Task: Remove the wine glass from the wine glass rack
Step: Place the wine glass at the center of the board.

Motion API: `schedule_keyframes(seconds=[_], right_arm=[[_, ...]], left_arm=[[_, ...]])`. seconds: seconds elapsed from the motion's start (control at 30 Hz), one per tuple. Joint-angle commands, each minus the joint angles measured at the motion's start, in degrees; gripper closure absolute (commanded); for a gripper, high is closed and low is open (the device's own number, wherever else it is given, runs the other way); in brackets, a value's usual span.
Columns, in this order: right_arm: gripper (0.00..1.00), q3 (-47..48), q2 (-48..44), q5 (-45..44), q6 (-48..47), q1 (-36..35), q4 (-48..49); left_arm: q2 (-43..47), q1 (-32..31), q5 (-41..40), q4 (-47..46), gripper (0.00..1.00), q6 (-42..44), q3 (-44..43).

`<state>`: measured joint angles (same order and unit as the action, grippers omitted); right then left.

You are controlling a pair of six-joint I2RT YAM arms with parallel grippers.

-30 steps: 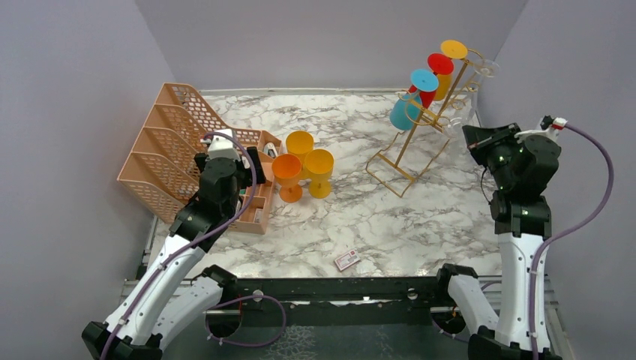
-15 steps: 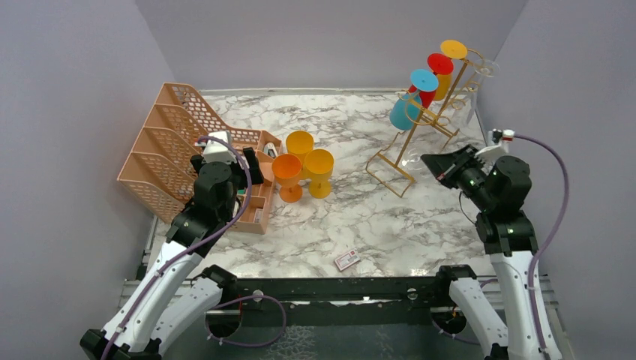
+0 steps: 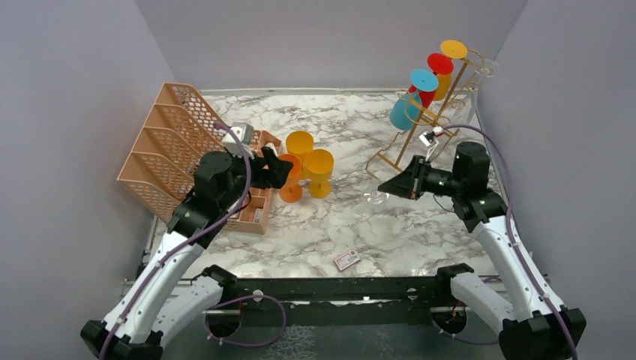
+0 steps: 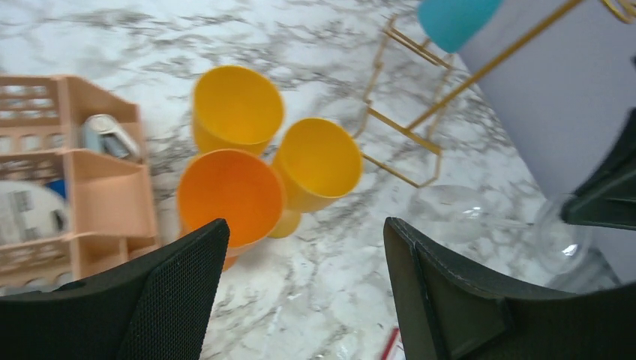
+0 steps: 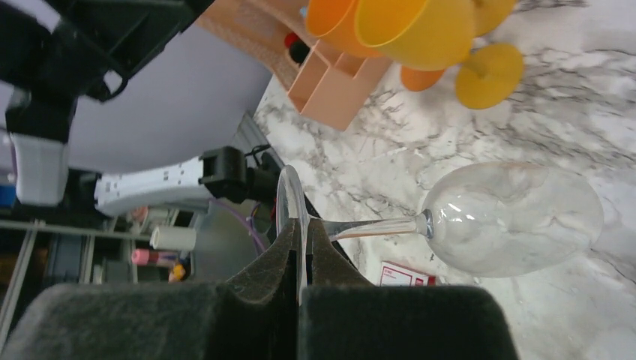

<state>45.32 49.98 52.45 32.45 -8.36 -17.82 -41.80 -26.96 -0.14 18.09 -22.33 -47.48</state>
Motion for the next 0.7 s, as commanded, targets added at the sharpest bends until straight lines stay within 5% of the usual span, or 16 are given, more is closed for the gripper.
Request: schedule_keyframes(seconds=[0.0,0.33,0.47,0.67], right_arm=[[0.99,1.64,3.41,4.73,-6.59,-6.07,3.32],[0.99,-3.18,-0.13,7.19,-5.61,-10.85,16.61],[0.99,-7.41,-1.83,8.47,-1.45,-10.97,23.39],[0.99,-13.1,-3.81,9.37,7.04,-10.97,34.37]], left_arm=[[-7.93,-2.81,19.03,-3.19,0.21,-3.95,-5.33],[-13.55,-18.37,17.91,-14.77,0.24,-11.32,-4.79],[-14.94,-20.34,20.32,-25.88,0.28,-15.99,-0.69],[-18.05,-22.77,21.59,-27.71,0.39,-16.73,-0.67]])
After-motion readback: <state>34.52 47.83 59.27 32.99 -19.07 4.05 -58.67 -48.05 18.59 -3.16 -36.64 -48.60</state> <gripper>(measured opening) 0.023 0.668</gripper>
